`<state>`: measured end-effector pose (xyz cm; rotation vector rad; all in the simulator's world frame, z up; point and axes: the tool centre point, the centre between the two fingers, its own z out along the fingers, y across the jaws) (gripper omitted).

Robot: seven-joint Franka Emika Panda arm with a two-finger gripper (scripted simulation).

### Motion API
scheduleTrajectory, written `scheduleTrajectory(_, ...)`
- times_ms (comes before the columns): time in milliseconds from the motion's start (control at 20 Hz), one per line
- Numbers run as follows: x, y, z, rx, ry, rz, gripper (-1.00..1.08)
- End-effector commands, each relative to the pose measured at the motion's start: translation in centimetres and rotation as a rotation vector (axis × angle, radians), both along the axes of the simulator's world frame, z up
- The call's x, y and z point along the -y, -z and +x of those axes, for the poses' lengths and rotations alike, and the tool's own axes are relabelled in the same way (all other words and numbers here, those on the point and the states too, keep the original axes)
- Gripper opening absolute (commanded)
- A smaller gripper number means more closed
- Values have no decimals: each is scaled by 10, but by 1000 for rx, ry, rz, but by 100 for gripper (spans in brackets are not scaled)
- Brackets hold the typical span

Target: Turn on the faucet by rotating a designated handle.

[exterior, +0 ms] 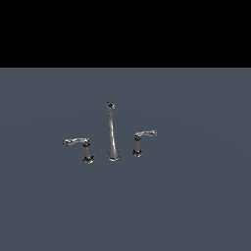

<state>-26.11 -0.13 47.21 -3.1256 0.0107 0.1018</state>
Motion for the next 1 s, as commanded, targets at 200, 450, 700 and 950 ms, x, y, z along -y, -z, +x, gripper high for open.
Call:
scheduleTrajectory(200, -2, 2, 0, 0, 8, 0, -100)
scheduleTrajectory(450, -9, 12, 1, 1, 42, -2, -100)
scheduleTrajectory(700, -22, 28, 4, 3, 102, -4, -100)
scheduleTrajectory(950, -40, 53, 9, 5, 189, -8, -100)
